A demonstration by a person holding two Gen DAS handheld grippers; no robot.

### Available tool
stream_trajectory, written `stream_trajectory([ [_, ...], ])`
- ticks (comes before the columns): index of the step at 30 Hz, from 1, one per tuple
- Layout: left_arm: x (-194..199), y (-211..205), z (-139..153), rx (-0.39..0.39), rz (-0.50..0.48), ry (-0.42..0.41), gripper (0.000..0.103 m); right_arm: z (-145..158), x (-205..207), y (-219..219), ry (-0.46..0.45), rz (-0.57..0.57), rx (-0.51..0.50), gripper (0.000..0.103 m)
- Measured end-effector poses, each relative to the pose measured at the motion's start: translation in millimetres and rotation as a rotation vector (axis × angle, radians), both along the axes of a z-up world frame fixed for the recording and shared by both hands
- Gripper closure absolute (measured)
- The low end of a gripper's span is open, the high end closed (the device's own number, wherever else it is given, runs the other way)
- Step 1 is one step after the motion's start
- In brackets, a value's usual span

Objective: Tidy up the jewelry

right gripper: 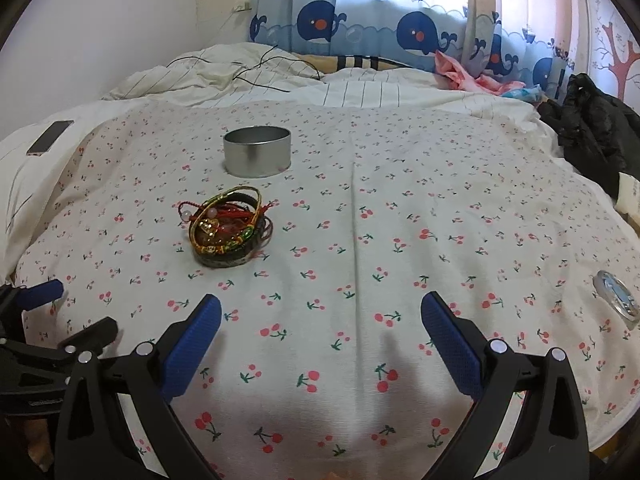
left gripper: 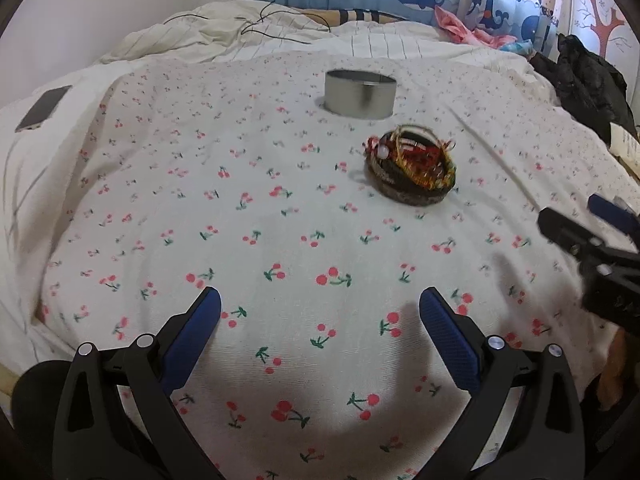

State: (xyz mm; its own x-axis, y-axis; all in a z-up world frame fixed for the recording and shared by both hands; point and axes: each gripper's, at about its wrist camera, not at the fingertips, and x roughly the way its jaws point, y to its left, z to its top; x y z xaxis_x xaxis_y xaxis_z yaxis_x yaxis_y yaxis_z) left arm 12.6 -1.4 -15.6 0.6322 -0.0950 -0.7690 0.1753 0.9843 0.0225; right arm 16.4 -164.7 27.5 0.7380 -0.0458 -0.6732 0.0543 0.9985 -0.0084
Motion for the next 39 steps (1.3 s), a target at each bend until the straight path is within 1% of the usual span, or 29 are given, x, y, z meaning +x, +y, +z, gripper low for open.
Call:
stream_trajectory([
  [2, 3, -3, -4, 0.014, -0.002, 0.007, 0.007, 2, -1, 0, -0.007, 0.003, 0.007, 0.007],
  [4, 4, -5, -1, 0.009, -0.009, -0.001, 0.007, 4, -2, -3, -0.014, -0.002, 0.016, 0.007],
  [9, 12, -7, 4, 0.032, -0.022, -0.042, 0.007, 4, 1, -11, -0.011, -0.023, 0.063, 0.007],
  [12, 20, 2, -5, 0.013, -0.005, -0.025, 0.007, 3, 5, -9, -0.003, -0.024, 0.060, 0.007],
  [14, 25, 10, -9, -0.024, 0.009, -0.013, 0.007, 3, 6, -7, -0.002, -0.023, 0.056, 0.007],
  [15, 26, 11, -9, -0.028, 0.013, -0.017, 0.007, 4, 7, -7, -0.004, -0.022, 0.056, 0.007],
  [20, 28, 9, -10, -0.012, -0.003, -0.034, 0.007, 5, 10, -7, -0.010, -0.028, 0.060, 0.007],
  [28, 30, 11, -10, -0.021, -0.005, -0.034, 0.007, -3, 20, -6, 0.024, -0.031, 0.075, 0.007],
  [39, 31, 10, -11, -0.020, -0.005, -0.035, 0.007, -12, 23, -2, 0.051, -0.025, 0.064, 0.007],
])
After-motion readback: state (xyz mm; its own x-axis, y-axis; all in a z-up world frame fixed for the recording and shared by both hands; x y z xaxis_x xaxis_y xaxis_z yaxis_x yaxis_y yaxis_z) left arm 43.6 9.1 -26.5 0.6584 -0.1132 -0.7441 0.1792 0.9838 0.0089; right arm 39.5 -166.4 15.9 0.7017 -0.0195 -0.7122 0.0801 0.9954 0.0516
